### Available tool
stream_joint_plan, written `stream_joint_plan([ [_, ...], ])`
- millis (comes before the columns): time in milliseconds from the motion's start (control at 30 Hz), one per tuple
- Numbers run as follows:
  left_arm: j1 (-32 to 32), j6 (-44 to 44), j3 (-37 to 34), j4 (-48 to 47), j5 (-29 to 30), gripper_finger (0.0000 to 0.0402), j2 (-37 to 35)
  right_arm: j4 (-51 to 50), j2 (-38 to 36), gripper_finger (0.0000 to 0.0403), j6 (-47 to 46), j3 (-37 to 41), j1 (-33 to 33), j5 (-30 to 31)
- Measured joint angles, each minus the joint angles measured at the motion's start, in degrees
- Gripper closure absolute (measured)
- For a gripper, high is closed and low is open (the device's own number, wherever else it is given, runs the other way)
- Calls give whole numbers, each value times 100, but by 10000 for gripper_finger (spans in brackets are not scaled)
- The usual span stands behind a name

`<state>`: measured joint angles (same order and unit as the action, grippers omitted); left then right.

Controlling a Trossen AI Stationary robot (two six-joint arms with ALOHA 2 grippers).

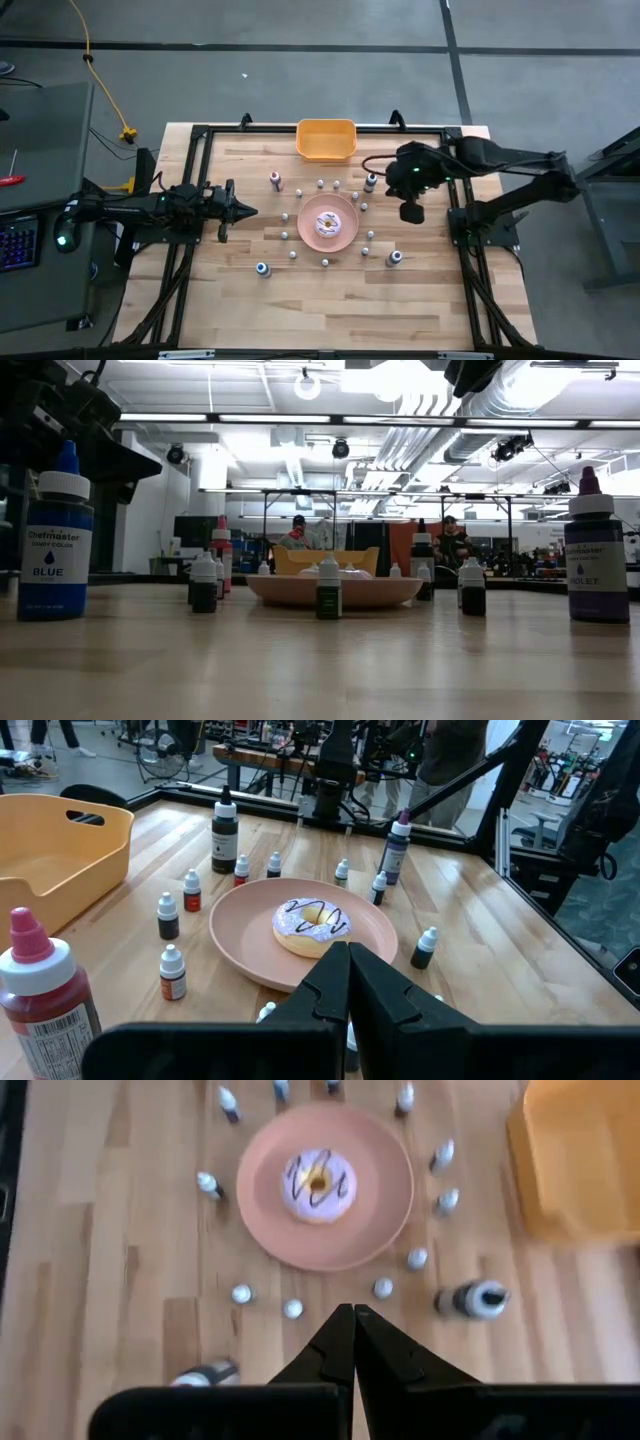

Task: Pick & Place food coloring
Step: Put the small green food coloring bottle into the orange bin

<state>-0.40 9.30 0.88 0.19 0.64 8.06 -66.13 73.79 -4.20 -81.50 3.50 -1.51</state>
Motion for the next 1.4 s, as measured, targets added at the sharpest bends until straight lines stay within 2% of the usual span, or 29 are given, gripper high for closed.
stream_joint_plan([
  [200, 1, 0, 0, 0, 0, 401, 1, -509, 667, 402, -1108, -430, 215, -56],
  [433, 1, 1, -1, 0, 0, 401, 2, -745, 1122, 402, -2452, -452, 232, -10],
  [667, 2, 0, -2, 0, 0, 401, 2, -1090, 1571, 402, -3691, -449, -38, 546],
  [800, 1, 2, -2, 0, 0, 401, 1, -1128, 1811, 402, -4131, -333, -199, 646],
  [1000, 1, 0, -1, 0, 0, 401, 2, -803, 1999, 402, -4403, 52, -476, 392],
  [1133, 0, 2, 0, 0, 0, 401, 2, -435, 1999, 402, -4946, 501, -622, 373],
  [1400, 0, 0, 0, 0, 0, 401, 0, 1038, 1999, 398, -5661, 1407, -668, -162],
])
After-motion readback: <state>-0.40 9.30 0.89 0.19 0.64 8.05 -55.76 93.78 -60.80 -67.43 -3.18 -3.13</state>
